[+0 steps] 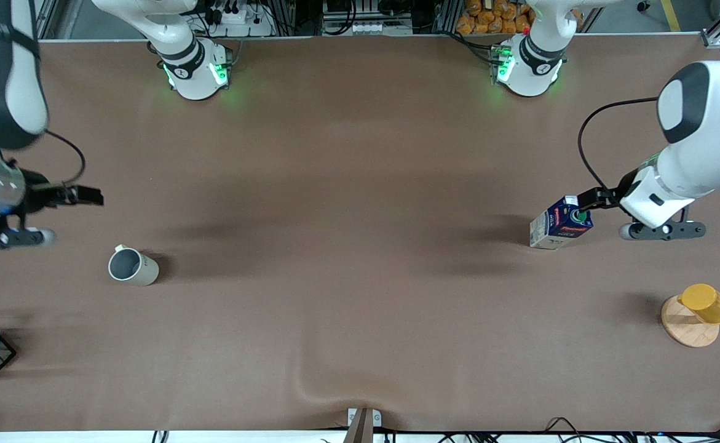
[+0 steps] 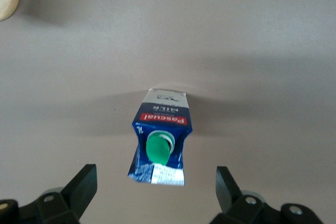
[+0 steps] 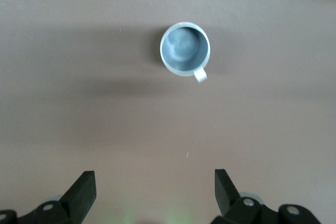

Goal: Place milk next to cup
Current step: 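Reach the left gripper to the milk carton while the right gripper reaches the mug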

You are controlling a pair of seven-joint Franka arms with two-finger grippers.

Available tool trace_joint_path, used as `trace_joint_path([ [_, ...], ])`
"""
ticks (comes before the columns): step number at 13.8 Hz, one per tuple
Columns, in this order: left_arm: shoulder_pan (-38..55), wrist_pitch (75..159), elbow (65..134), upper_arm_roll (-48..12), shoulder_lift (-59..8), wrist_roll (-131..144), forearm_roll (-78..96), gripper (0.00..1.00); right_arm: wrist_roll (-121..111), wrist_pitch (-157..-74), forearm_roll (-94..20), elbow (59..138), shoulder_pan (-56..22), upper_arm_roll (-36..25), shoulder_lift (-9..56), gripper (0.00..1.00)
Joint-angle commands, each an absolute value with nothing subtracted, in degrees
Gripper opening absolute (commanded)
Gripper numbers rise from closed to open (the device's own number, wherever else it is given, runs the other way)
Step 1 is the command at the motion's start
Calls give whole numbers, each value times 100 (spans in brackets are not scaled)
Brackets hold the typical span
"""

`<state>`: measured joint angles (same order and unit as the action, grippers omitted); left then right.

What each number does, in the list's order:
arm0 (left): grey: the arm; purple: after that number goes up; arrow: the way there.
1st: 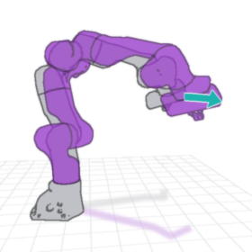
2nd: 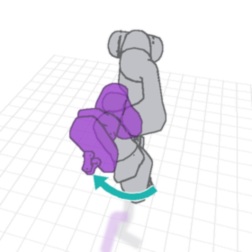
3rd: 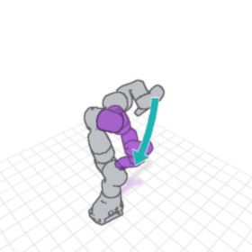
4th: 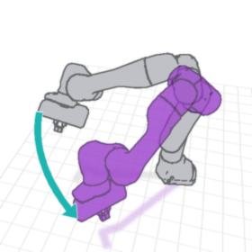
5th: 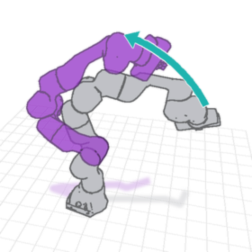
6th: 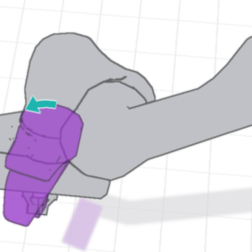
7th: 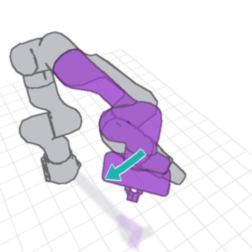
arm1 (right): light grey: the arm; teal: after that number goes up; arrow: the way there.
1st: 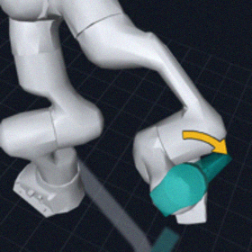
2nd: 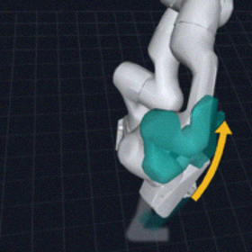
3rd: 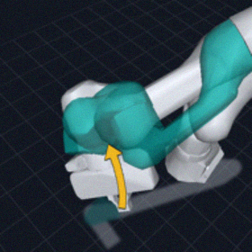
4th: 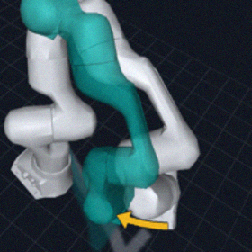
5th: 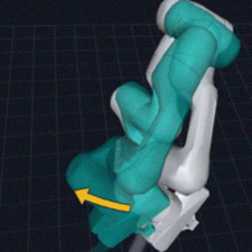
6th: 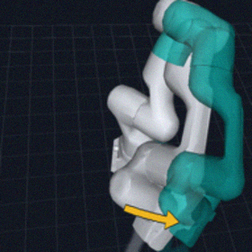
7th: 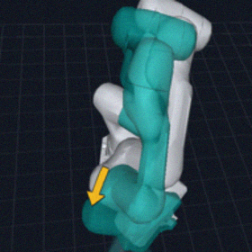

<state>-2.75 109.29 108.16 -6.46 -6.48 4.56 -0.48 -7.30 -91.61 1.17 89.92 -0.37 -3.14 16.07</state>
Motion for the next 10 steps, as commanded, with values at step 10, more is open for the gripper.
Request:
trace_joint_path([
  [10, -255, 12014, 11804, -703, -668, -41, -53, 100, -2556, -11249, 141, 9158, 79, -316, 3075, 100],
])
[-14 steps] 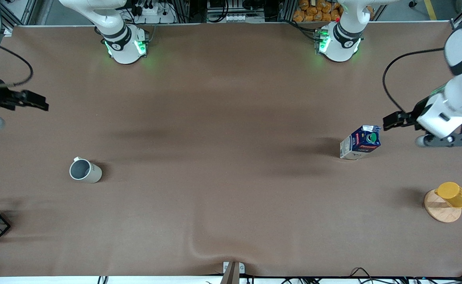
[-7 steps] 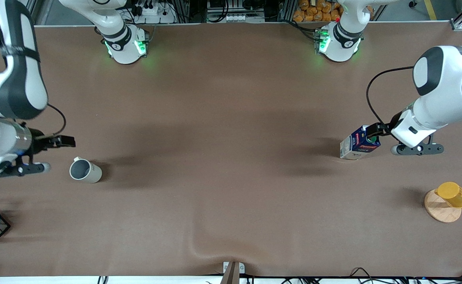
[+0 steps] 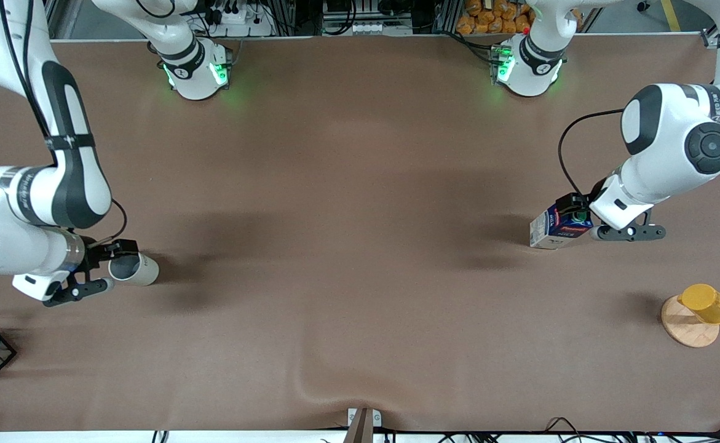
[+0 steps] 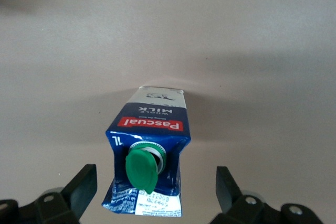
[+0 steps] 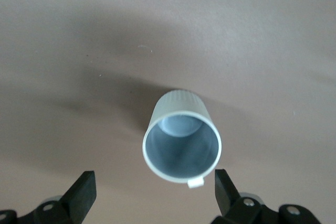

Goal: Place milk next to cup
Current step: 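Close the left gripper on the milk carton while the right gripper grasps the mug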

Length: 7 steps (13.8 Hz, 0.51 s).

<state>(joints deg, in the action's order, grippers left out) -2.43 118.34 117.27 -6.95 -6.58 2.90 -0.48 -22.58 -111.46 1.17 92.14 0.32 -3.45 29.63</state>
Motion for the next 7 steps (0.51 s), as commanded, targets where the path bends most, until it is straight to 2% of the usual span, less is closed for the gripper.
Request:
trace_joint_path([
  [1, -307, 12145, 11865, -703, -694, -427, -44, 100, -2619, -11363, 141, 9158, 79, -316, 3137, 100],
  [7, -440, 12331, 11944, -712, -835, -791, -44, 100, -3067, -11435, 141, 9456, 70, -308, 3305, 100],
])
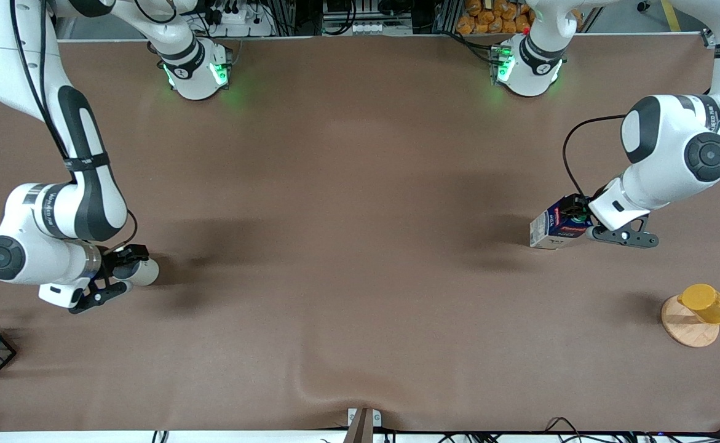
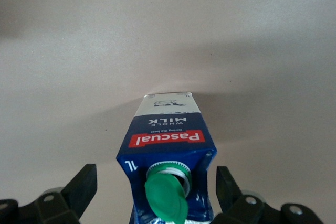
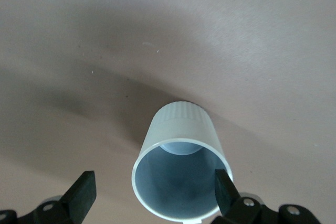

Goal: Place milk next to cup
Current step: 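Close the left gripper on the milk carton while the right gripper grasps the mug, then carry the mug and the milk carton toward each other at table center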

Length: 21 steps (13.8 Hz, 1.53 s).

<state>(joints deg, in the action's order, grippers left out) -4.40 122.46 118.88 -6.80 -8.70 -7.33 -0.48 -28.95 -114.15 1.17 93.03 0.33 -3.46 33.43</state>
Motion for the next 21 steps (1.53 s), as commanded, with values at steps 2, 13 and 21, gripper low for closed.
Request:
trace_joint_path([
  [2, -431, 12331, 11962, -712, -870, -739, -26, 100, -3085, -11400, 141, 9536, 62, -308, 3270, 100],
  [13, -413, 12243, 12006, -887, -826, -405, -26, 58, -3454, -11663, 141, 9527, 185, -308, 3481, 0],
  [21, -413, 12234, 11883, -923, -817, -378, -26, 39, -3911, -11672, 141, 9045, -26, 824, 3401, 0],
])
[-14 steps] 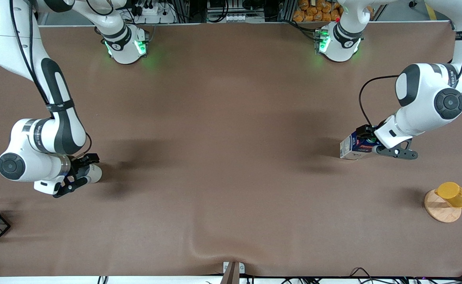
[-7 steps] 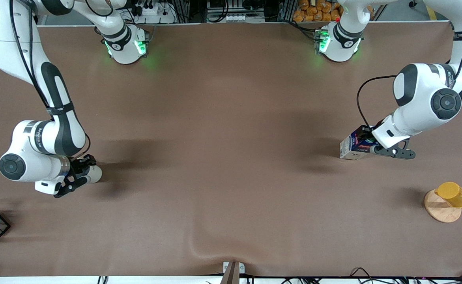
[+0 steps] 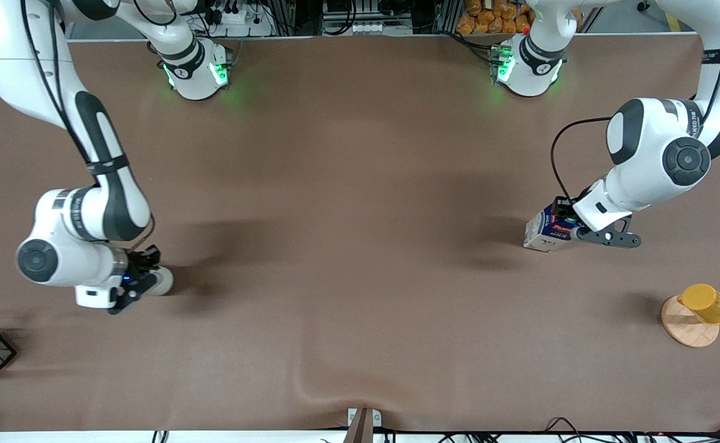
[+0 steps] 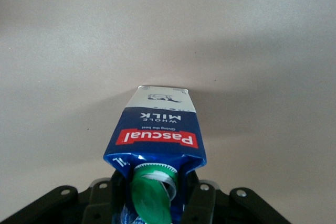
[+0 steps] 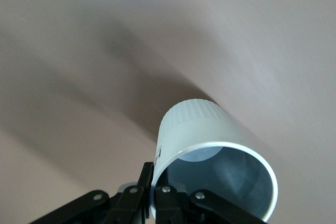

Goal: Place milk next to cup
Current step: 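Carry the mug and the milk carton toward each other at table center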

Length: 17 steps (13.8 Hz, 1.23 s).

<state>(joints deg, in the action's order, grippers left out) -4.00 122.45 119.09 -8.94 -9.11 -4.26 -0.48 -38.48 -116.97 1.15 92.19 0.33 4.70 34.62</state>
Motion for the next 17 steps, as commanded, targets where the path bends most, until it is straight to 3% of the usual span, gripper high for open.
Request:
trace_joint_path([
  [1, -413, 12234, 11839, -923, -817, -343, -26, 39, -3868, -11681, 141, 8931, -122, 957, 3419, 0],
  [4, -413, 12234, 11716, -932, -817, -351, -26, 39, -3509, -11751, 132, 8649, -894, 1055, 3454, 0],
  [11, -247, 11717, 11084, -993, -879, -1, -26, 39, 504, -12260, 211, 8227, -2441, 1037, 4015, 0],
  [17, 385, 11303, 10539, -1002, -984, 1088, 44, 39, 1749, -12261, 193, 7665, -2918, 1037, 4412, 0],
])
